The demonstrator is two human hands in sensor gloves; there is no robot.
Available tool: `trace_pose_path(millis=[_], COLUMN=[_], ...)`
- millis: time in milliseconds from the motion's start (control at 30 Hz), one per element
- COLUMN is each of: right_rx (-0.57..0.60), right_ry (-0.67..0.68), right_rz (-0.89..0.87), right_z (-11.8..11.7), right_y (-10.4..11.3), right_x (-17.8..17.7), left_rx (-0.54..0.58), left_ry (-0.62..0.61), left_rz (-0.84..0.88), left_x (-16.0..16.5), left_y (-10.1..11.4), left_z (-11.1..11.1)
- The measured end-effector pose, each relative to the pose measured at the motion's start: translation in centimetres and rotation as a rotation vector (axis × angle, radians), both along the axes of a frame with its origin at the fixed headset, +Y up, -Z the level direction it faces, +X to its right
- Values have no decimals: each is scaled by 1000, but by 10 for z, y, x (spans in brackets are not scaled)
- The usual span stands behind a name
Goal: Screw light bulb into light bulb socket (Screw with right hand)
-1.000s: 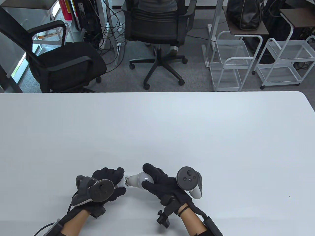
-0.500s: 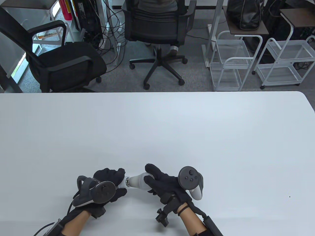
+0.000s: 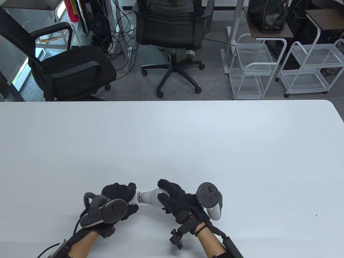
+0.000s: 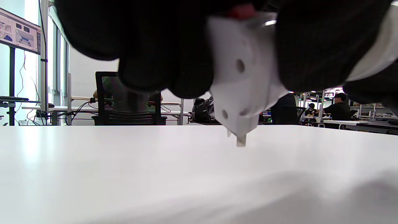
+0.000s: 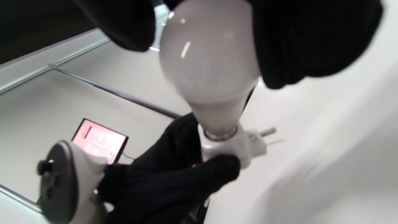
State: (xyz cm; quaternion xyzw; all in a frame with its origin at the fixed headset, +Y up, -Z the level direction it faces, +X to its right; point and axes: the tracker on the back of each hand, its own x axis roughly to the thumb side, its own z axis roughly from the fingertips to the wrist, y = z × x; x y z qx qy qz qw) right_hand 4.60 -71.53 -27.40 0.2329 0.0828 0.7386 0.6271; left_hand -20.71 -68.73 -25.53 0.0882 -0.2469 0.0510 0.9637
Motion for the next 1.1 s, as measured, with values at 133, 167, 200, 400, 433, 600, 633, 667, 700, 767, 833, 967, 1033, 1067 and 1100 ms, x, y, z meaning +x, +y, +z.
trace_pose_path(millis=[133, 167, 200, 400, 433, 600, 633, 667, 700, 767, 833, 967, 1033, 1067, 1100], right_rx=[21, 24, 32, 46, 37, 11, 14, 20, 26, 29, 35, 43, 24, 8, 2], right_ry=[-40, -65, -81, -112, -113, -41, -38, -43, -58, -66, -80, -105, -94, -60, -28], right_rz=[37, 36, 26, 58, 46, 23, 25, 29, 38, 47, 58, 61, 30, 23, 26], right_z=[0, 0, 0, -1, -1, -2, -2, -2, -2, -2, -2, -2, -2, -2, -2], right_y=[1, 1, 1, 3, 1, -2, -1, -1, -1, -1, -1, -2, -3, -4, -4], right_x=[-1, 0, 1, 5, 5, 1, 1, 1, 1, 2, 3, 5, 4, 3, 2], left_rx=[-8, -5, -4, -20, -18, -19, -20, -22, -25, -37, -28, -28, -31, -31, -27], left_ry=[-12, -16, -20, -27, -25, -7, -7, -7, -7, -14, -20, -26, -19, -19, -16], left_rz=[-11, -13, -20, 0, -14, -1, 0, 1, 1, 6, 4, -2, -5, -7, -9], left_x=[1, 2, 3, 5, 5, 1, 1, 1, 1, 2, 3, 5, 5, 5, 5], left_y=[-2, -2, -2, -3, -4, -2, -3, -3, -3, -3, -2, -3, -4, -4, -4], left_z=[0, 1, 1, 1, 1, 0, 0, 0, 0, 0, 1, 1, 1, 1, 1])
